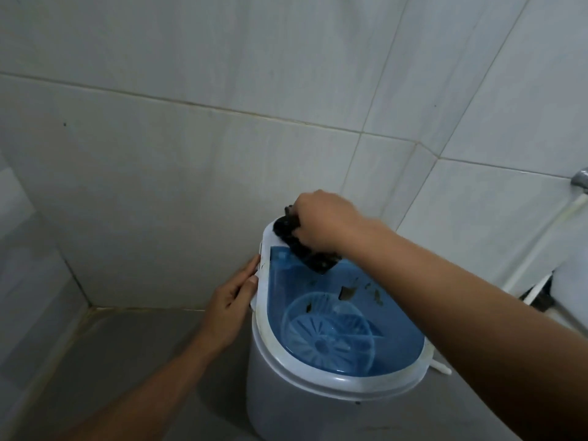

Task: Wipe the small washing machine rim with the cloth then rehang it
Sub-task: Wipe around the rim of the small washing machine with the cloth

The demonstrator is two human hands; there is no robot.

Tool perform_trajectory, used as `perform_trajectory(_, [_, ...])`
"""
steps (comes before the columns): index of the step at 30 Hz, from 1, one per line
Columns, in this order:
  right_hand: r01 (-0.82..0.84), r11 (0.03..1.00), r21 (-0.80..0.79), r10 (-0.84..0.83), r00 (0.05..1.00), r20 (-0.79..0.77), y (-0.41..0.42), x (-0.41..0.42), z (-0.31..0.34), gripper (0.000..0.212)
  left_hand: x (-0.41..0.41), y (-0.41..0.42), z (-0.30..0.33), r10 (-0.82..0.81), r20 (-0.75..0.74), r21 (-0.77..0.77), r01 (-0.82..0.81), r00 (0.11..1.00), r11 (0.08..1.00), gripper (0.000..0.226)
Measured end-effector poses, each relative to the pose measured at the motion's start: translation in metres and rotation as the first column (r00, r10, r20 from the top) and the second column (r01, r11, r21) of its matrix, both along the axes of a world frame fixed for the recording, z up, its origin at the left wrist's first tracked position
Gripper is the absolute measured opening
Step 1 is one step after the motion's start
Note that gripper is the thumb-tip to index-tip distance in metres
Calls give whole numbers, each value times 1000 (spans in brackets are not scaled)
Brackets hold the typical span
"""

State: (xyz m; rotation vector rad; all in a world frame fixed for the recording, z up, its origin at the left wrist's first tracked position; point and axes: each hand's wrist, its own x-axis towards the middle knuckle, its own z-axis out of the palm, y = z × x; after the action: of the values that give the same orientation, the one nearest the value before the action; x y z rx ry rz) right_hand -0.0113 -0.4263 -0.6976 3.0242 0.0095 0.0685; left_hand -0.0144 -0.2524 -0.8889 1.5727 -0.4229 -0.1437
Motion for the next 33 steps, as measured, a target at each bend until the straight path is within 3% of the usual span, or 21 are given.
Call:
perform_trajectory(3, [-180,972,148,174,983,55,3,-20,-24,36,3,-1,-5,21,6,-12,-21,1000,1000,59])
perform_trajectory(8, [99,994,-43,-94,990,101,-14,12,-9,28,2,-3,-8,18,23,-34,-18,1000,999,58])
perform_trajectory(13, [-133,991,29,134,991,-27,24,-20,-10,39,4,-2,-7,21,31,-49,-19,999,999,64])
perform_trajectory(17, [92,985,-144,-91,996,10,-4,2,24,26,2,-1,-2,18,41,-42,-17,999,999,58])
perform_trajectory(19, [183,979,-90,-180,983,35,-28,16,44,28,2,0,-1,16,43,-31,-15,999,999,58])
perform_trajectory(21, [182,982,-50,-180,983,44,-39,17,50,32,2,0,-3,14,50,-20,-13,999,1000,61])
perform_trajectory(28, [-18,1000,5,18,990,-137,-2,-28,7,28,5,-4,-9,50,59,-51,-47,997,998,64])
perform_trajectory(33, [102,992,-72,-101,995,27,-9,-5,12,16,2,-6,-8,57,56,-62,-53,997,997,57])
